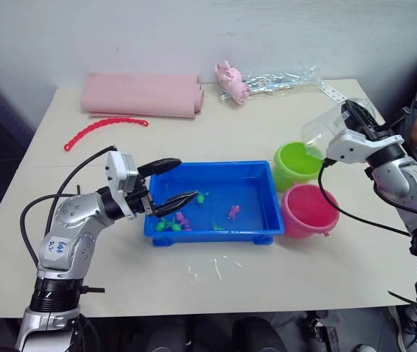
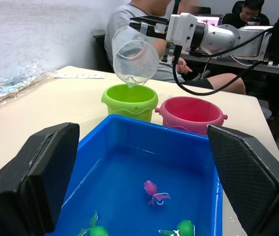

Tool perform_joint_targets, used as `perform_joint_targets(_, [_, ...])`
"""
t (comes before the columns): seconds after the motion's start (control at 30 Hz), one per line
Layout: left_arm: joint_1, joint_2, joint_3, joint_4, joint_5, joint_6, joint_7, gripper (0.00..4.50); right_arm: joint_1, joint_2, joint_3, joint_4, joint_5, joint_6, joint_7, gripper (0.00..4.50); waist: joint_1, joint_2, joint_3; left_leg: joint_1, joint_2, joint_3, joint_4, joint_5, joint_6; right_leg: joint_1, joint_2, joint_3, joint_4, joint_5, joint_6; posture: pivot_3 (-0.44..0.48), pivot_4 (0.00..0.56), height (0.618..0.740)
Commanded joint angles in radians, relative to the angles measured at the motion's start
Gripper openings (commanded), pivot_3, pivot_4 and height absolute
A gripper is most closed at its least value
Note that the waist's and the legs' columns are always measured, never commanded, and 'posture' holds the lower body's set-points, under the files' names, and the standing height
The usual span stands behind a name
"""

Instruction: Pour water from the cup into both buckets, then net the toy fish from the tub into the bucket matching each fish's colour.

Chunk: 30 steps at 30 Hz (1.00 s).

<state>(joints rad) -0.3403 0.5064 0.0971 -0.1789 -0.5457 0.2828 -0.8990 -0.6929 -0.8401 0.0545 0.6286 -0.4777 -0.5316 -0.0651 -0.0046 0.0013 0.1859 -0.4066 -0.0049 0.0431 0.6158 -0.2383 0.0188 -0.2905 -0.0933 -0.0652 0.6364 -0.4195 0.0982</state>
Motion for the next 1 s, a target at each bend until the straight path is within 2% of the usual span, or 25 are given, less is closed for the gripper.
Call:
perform_joint_targets(0.03, [0.001,0.003,0.005,-0.007,-0.003,-0.015,-0.009,4.50,0.020,0.015,-0.109,-0.047,0.179,0.050,0.076,0.06,0.000,-0.001,0.000,0.000,0.000,0.000,0.000,0.000,0.000,0.000,0.000,0.000,0.000,0.000,0.000,0.000,0.150,0.740])
perform_joint_targets(0.2, [0.002,0.006,0.007,-0.007,-0.004,-0.013,-0.018,4.50,0.061,0.084,-0.325,-0.145,0.545,0.273,0.235,0.06,0.003,-0.001,0.001,-0.001,0.000,0.000,0.000,0.000,0.000,0.000,0.000,-0.001,0.000,0.000,0.000,0.000,0.150,0.740])
perform_joint_targets(0.27, [0.004,0.008,0.008,-0.008,-0.009,-0.010,-0.026,4.50,0.090,0.113,-0.410,-0.221,0.740,0.426,0.347,0.06,0.003,-0.002,0.001,-0.001,0.000,-0.001,0.000,0.000,0.000,0.001,0.000,-0.001,0.000,0.000,0.000,0.000,0.150,0.740])
perform_joint_targets(0.37, [0.001,0.016,0.011,-0.009,-0.016,-0.017,-0.051,4.50,0.162,0.124,-0.527,-0.325,0.934,0.634,0.415,0.06,0.004,-0.002,0.001,-0.001,0.000,-0.002,0.000,0.000,0.000,0.001,0.000,-0.002,0.000,0.000,0.000,0.000,0.150,0.740])
perform_joint_targets(0.6, [0.007,0.052,-0.006,-0.036,-0.040,0.004,-0.132,4.50,0.356,0.178,-0.688,-0.421,1.073,0.840,0.349,0.06,0.008,-0.002,0.001,-0.001,0.000,-0.002,0.000,0.000,0.000,0.001,0.000,-0.002,-0.001,0.000,0.000,0.000,0.150,0.740])
perform_joint_targets(0.73, [0.013,0.049,-0.036,-0.049,-0.043,0.019,-0.162,4.50,0.425,0.242,-0.693,-0.410,1.071,0.840,0.344,0.06,-0.001,-0.001,0.001,0.000,0.000,-0.001,0.000,0.000,0.000,0.001,0.000,-0.001,0.000,0.000,0.000,0.000,0.150,0.740])
perform_joint_targets(1.0, [0.004,0.028,-0.058,-0.054,-0.038,0.035,-0.139,4.50,0.438,0.298,-0.675,-0.286,1.023,0.790,0.325,0.06,0.003,0.000,0.002,0.001,0.000,0.000,0.000,0.000,0.000,0.001,0.000,0.000,0.000,0.000,0.000,0.000,0.150,0.740])
